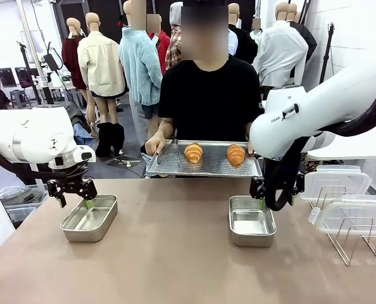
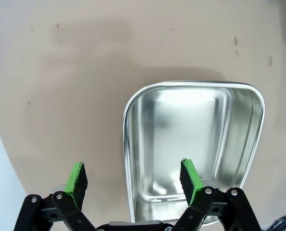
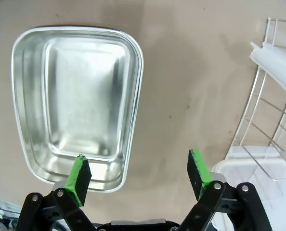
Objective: Place the bread in airtight containers.
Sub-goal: Lift both Airtight Container.
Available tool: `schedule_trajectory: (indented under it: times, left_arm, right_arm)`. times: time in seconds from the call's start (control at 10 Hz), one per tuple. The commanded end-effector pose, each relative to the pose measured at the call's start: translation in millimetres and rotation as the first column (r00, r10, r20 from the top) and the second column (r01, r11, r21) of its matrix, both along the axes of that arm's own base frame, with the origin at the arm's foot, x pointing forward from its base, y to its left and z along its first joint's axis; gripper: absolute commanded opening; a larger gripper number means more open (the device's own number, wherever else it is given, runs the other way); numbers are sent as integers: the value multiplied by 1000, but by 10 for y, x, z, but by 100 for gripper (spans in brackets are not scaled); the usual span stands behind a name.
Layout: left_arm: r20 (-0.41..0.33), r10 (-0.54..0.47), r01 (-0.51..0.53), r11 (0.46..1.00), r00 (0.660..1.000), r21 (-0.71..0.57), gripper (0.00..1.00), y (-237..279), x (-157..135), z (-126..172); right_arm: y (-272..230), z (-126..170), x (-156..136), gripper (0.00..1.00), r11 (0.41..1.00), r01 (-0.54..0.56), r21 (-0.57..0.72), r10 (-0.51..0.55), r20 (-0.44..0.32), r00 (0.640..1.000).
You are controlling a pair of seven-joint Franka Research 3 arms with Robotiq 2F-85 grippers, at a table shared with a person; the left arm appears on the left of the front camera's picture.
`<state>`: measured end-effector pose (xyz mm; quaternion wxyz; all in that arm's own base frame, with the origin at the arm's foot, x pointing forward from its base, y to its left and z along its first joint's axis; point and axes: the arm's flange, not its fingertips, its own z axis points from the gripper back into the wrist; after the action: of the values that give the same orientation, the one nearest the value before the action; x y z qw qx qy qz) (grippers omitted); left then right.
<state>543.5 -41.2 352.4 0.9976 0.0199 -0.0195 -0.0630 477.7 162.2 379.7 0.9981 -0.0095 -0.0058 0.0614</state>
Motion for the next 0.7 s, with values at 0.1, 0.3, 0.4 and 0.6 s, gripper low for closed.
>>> schedule_trajectory:
  times: [0.1, 0.3, 0.4, 0.6]
  left_arm:
    - [29, -9, 9, 1000, 1000, -30, 100, -18, 26, -18]
    - [-10, 19, -20, 998, 1000, -66, 100, 47, 148, -171]
    - [-20, 38, -39, 997, 999, -63, 100, 78, 162, -218]
    - [-22, 30, -31, 998, 999, -63, 100, 71, 173, -285]
  right_arm:
    - [30, 13, 50, 100, 997, 59, -58, -57, 37, 998]
    - [123, -155, 177, 100, 995, 82, -49, -80, 41, 996]
    - [134, -243, 184, 100, 995, 92, -40, -90, 37, 995]
    - [152, -385, 220, 100, 996, 87, -14, -87, 13, 996]
